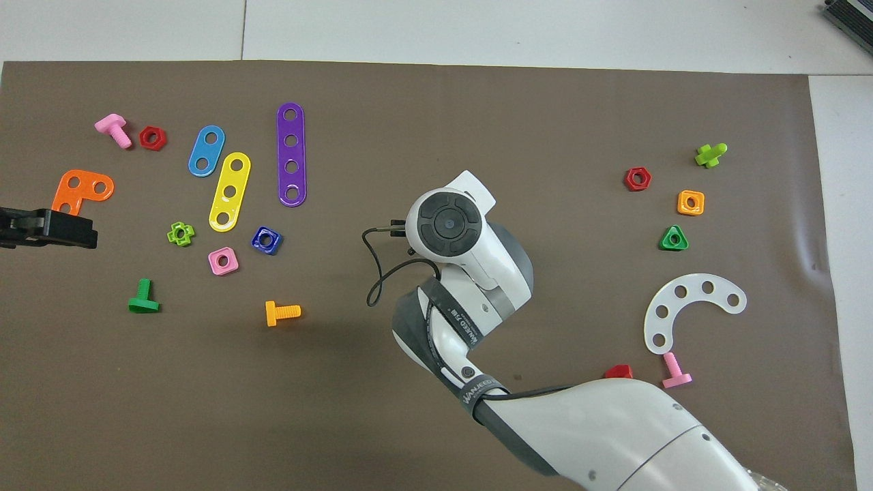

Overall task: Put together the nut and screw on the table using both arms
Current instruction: 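Carry the blue nut to the table centre and release it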

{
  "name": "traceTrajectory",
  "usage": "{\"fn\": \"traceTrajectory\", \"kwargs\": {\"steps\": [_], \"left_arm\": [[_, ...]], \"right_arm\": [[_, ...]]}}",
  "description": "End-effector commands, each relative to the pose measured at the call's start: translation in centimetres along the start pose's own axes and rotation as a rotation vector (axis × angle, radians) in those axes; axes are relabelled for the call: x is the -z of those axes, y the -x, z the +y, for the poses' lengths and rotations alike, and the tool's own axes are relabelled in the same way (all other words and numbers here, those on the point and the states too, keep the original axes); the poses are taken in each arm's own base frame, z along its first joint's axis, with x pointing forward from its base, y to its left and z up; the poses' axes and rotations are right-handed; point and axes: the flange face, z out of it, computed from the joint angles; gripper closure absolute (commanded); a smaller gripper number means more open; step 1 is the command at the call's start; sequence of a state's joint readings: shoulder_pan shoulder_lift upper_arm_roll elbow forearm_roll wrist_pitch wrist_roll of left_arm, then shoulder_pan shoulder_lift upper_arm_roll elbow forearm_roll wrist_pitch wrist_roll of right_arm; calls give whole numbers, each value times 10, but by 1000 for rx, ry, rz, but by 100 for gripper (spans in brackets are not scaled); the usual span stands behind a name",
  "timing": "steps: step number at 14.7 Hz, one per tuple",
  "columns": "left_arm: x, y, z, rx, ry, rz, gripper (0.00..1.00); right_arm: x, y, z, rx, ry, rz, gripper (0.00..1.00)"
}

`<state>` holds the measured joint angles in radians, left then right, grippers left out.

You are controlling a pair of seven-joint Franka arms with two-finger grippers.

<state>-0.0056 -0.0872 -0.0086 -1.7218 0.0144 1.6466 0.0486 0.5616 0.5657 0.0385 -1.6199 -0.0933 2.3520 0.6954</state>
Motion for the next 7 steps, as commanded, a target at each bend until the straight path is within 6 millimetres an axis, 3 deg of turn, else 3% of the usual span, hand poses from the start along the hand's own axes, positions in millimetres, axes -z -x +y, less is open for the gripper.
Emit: {"fn": "traceTrajectory", "kwargs": {"steps": [1, 2, 5, 7], "left_arm": [[1, 8, -1, -2, -20, -1, 0], [2, 9, -1, 2, -19, -2, 0], [-1, 9, 7, -15, -18, -3, 0], [-3, 10, 1, -8, -18, 1, 0]], "right_arm": [[-8, 2, 1, -10, 1, 16, 61], [-6, 1, 0, -22, -3, 23, 1], [17, -9, -2, -78, -18, 42, 0], [68, -22, 16, -113, -15, 58, 0]]}}
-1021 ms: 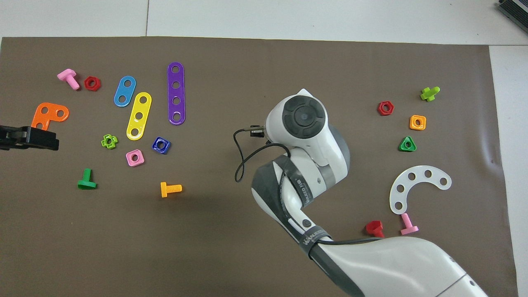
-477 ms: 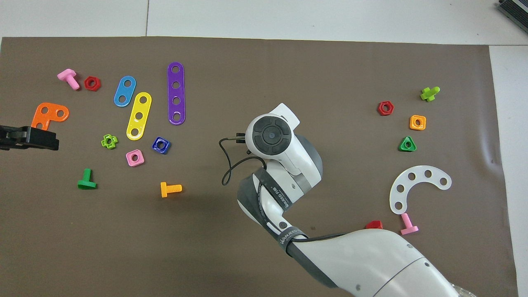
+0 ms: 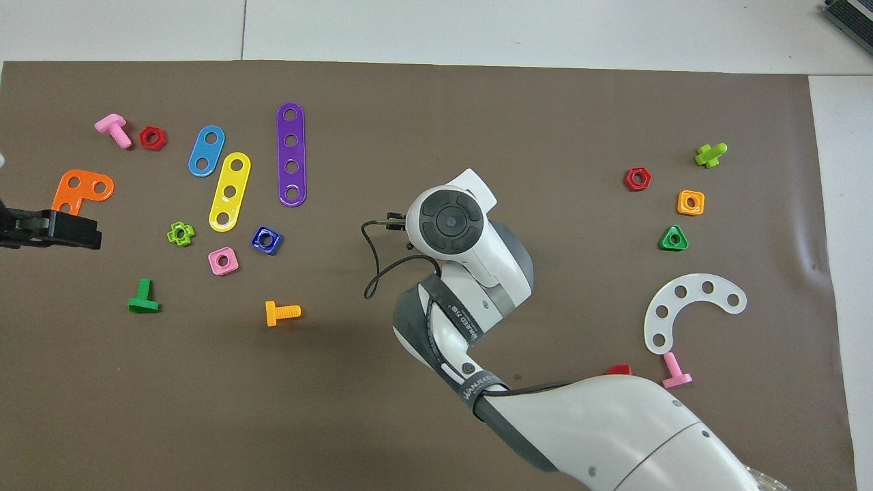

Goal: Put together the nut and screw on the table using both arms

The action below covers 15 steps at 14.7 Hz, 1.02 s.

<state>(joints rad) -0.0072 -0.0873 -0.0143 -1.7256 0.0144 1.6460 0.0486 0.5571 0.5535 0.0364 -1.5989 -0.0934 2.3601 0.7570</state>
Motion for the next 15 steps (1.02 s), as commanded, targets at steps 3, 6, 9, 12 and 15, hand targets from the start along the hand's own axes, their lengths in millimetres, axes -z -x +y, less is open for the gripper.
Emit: {"fn": "traceTrajectory", "kwargs": {"steps": [3, 6, 9, 12, 15], "left_arm": [[-6, 4, 4, -13, -11, 43, 0], [-21, -2, 27, -51, -4, 19, 0], [-61, -28, 57, -109, -2, -1, 0], [-102, -57, 82, -134, 50, 27, 0], [-148, -64, 106, -204, 53, 39, 2]], "right_arm": [[121, -54, 75, -137, 17, 59, 0], [174, -76, 134, -200, 47, 65, 0], [224, -83, 196, -184, 58, 11, 0], [262, -79, 254, -145, 78, -66, 0], [295, -73, 304, -112, 100, -105, 0]]}}
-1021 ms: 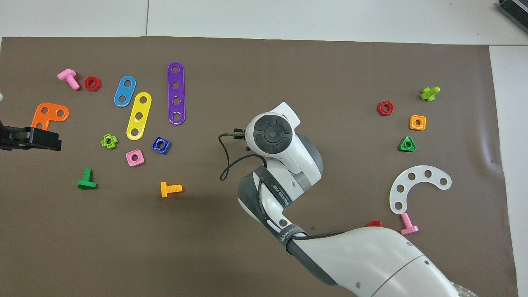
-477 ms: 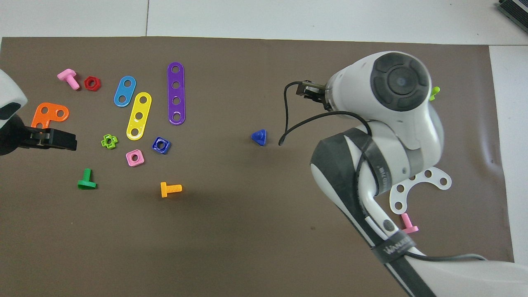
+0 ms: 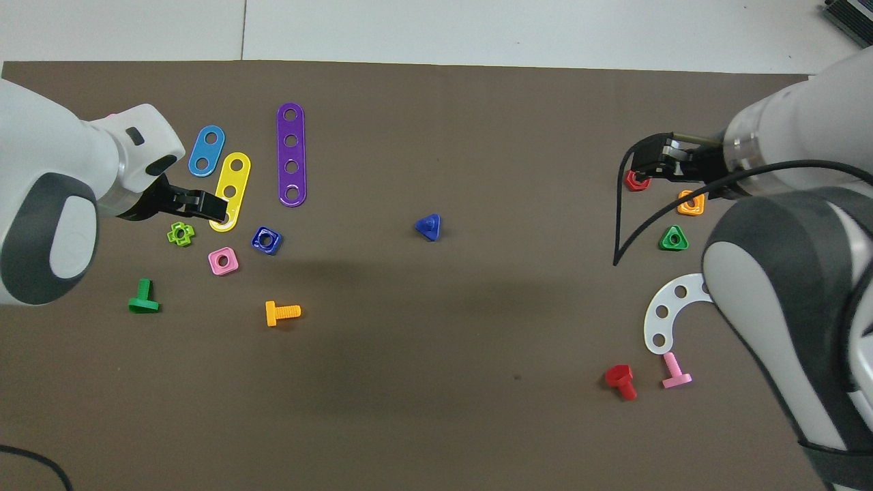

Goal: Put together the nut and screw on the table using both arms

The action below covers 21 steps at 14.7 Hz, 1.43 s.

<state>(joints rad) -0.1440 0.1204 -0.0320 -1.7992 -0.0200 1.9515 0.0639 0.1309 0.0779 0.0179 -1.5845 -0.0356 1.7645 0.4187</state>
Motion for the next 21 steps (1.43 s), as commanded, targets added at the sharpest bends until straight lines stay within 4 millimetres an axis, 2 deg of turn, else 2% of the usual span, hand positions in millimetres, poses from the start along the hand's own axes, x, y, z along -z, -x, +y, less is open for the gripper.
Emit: {"fn": "traceTrajectory", "kwargs": {"steps": [1, 4, 7, 8, 9, 11, 13, 15, 18, 21], "left_arm": [[-36, 0, 13, -66, 10, 37, 3], [-72, -3, 17, -114, 8, 44, 5], [-89, -2, 17, -157, 9, 32, 7], [-106, 2, 17, -172, 8, 24, 9], [-119, 3, 25, -192, 7, 37, 9], [-141, 8, 31, -201, 6, 35, 12], [-154, 6, 32, -203, 6, 34, 14], [-165, 7, 31, -215, 7, 25, 16], [-172, 13, 32, -235, 9, 7, 17], [-176, 19, 32, -236, 11, -7, 22]], "right_arm": [[19, 8, 42, 57, -3, -41, 0], [35, 12, 68, 78, 5, -62, 0], [45, 16, 74, 69, -34, -126, 0], [45, 16, 75, 100, -29, -136, 0], [44, 17, 76, 135, -28, -137, 0], [40, 13, 96, 165, -31, -134, 0], [30, 21, 100, 174, -30, -139, 0], [30, 20, 98, 173, -32, -130, 0], [31, 19, 98, 187, 7, -122, 0], [31, 20, 96, 201, 30, -115, 0]]}}
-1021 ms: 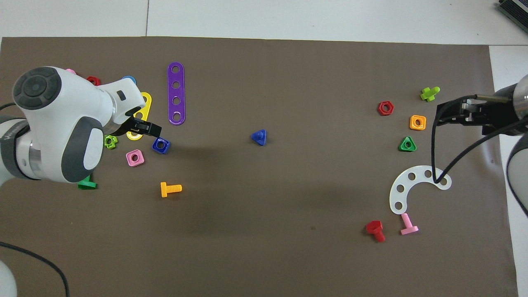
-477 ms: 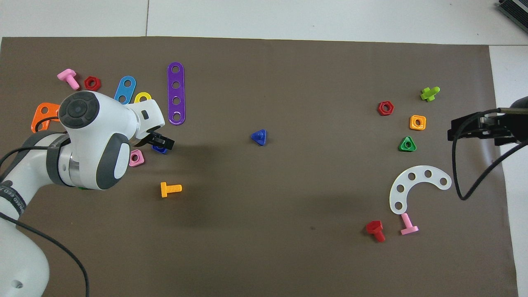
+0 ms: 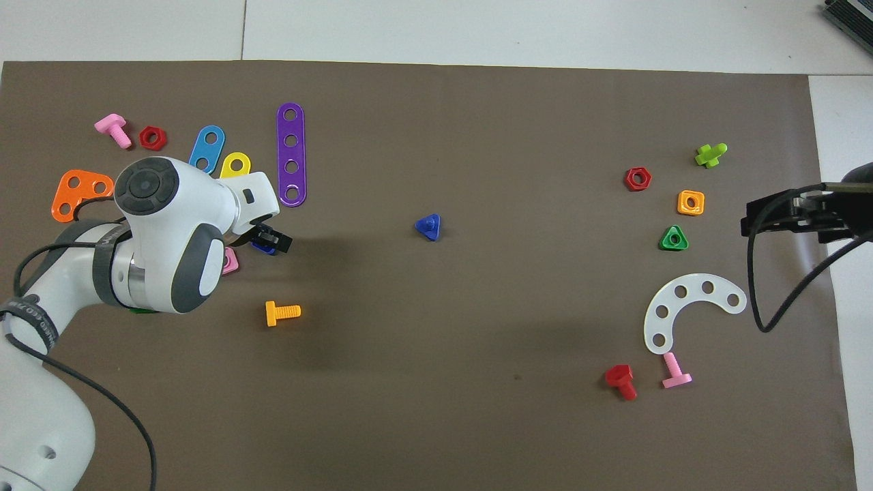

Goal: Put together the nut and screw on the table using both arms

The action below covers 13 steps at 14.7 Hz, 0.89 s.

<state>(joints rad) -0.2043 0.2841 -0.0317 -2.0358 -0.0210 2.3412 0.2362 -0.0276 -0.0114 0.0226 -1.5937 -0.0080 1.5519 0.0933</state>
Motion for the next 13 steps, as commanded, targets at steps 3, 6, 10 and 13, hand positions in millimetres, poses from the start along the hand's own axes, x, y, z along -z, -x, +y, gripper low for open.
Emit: {"fn": "traceTrajectory", "kwargs": {"steps": [3, 6, 10, 13], "left_arm": [[-9, 13, 13, -28, 8, -9, 27], [-8, 13, 13, -29, 7, -10, 31], [-12, 16, 13, -29, 9, -17, 37], [-12, 16, 13, -29, 9, -17, 44]], "right_arm": [[2, 5, -3, 23, -2, 29, 0], [1, 6, -4, 22, -4, 22, 0], [1, 6, -3, 5, -38, 22, 0], [0, 6, -3, 5, -37, 23, 0]]}}
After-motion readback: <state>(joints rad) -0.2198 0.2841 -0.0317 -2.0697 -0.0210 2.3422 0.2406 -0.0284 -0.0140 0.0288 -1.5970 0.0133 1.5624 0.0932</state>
